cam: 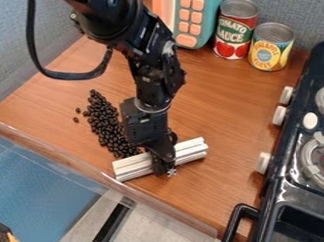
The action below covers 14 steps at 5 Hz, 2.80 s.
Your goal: Sweep into pile
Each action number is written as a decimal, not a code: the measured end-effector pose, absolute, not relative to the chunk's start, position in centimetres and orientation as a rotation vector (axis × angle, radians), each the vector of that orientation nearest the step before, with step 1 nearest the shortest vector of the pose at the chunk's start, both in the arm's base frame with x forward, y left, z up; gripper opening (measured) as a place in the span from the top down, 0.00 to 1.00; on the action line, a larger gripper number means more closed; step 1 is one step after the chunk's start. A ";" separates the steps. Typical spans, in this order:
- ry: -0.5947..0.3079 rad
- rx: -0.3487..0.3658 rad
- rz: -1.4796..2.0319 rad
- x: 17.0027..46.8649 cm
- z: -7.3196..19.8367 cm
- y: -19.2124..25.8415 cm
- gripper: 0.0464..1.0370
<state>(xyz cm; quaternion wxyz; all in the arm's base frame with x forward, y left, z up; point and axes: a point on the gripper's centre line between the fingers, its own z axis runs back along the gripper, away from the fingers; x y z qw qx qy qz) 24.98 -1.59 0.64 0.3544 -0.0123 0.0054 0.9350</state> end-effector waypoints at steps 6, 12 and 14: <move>-0.002 -0.021 2.455 26.9 0.5 1.5 0.65; -0.013 0.006 2.516 28.2 0.5 6.9 0.65; -0.032 0.003 2.517 29.3 0.6 8.0 0.65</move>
